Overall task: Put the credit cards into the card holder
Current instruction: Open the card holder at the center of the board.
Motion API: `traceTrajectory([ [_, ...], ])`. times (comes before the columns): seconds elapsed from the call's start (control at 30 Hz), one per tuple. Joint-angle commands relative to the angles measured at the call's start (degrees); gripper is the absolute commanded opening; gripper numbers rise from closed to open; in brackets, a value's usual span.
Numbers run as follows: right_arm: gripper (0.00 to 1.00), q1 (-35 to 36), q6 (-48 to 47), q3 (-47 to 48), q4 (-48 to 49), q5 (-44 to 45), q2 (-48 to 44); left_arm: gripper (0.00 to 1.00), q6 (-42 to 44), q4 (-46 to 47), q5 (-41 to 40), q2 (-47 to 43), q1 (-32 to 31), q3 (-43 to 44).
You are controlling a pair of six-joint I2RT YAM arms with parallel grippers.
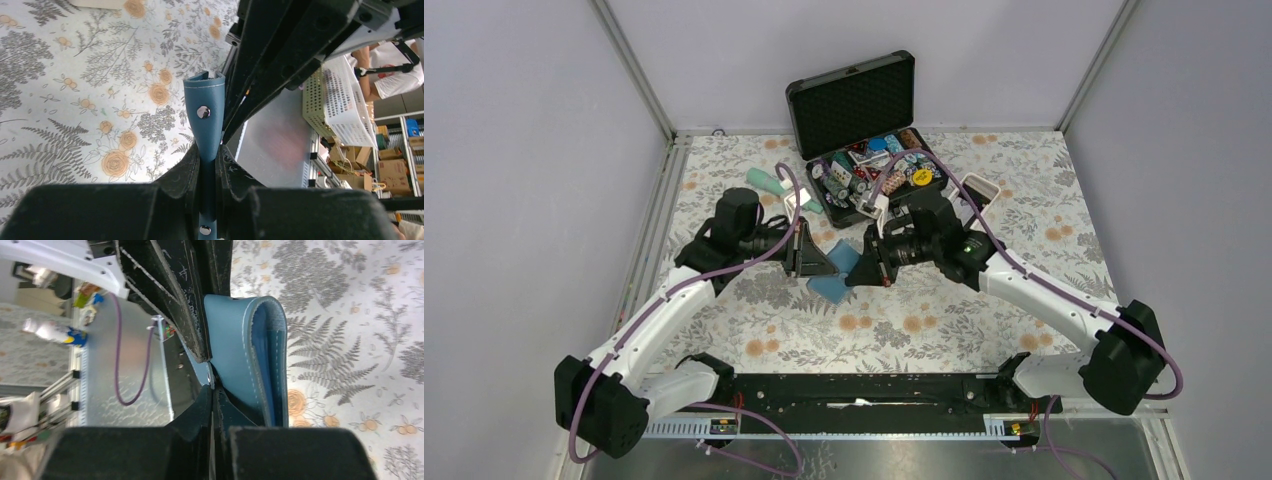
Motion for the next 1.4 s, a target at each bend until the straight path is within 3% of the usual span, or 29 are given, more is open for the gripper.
traceTrajectory([
  [0.0, 0.00, 3.1, -4.3, 0.0, 0.8, 12.3, -0.6, 0.00, -1.9, 6.5, -1.2, -1.6, 0.2, 0.6],
  [0.3, 0.00, 8.6, -11.2, 2.0, -1.6, 30.9, -1.2, 0.00, -4.6, 8.0, -2.2, -0.2, 2.7, -0.2],
  [0.83, 0.00, 15.5, -15.6, 2.3, 0.5, 44.1, -0.6, 0.00, -6.3, 8.9, -2.7, 1.1, 3.5, -0.8],
  [1.37, 0.00, 26.8, -17.9, 7.0, 2.1, 67.4, 7.2, 0.00, -8.2, 10.6, -2.7, 1.3, 4.6, -1.7],
])
